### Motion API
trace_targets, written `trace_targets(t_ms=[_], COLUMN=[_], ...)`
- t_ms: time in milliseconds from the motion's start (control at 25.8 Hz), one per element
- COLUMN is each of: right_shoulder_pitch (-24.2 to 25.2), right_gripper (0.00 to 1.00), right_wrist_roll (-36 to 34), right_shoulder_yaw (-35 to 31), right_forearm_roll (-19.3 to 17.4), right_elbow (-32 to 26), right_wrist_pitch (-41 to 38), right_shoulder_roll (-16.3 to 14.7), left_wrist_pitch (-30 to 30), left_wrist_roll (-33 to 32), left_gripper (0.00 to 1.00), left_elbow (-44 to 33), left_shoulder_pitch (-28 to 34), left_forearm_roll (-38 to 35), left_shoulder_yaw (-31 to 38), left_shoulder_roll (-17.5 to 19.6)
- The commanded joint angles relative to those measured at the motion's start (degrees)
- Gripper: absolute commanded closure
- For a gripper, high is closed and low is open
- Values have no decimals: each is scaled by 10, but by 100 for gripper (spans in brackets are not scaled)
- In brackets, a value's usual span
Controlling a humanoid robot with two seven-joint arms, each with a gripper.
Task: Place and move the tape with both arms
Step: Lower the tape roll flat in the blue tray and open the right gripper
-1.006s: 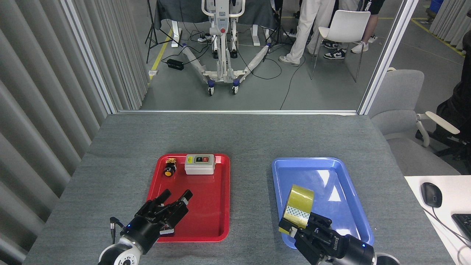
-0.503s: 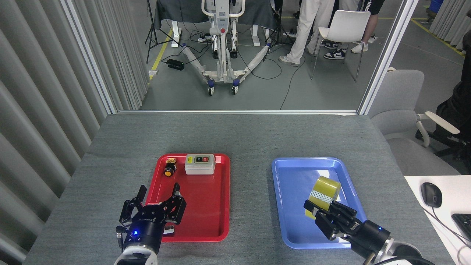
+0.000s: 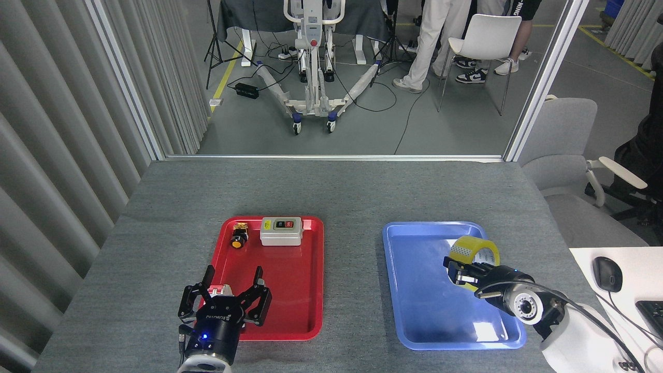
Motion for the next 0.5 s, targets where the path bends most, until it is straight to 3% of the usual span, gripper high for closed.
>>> trace_targets(t_ms=[0,116,464], right_shoulder_pitch=[-60,-89,-123], right_gripper=[93,93,89], right_wrist_roll=[12,58,116], right_shoulder_yaw=[62,89,113], right_forearm_roll=[-5,-6,-6], right_elbow=[76,117,138], right_wrist_pitch=[42,79,183], right_shoulder_roll=[14,38,83], left_wrist_pitch=[-1,-5,-4], left_wrist_roll=[3,-1,6], left_gripper=[0,0,0], left_elbow=[10,11,14], left_shoulder_pitch=[0,3,-2], left_forearm_roll=[-15,-16,-13], left_shoulder_yaw=[-5,-19,-32], left_shoulder_roll=[1,5,13])
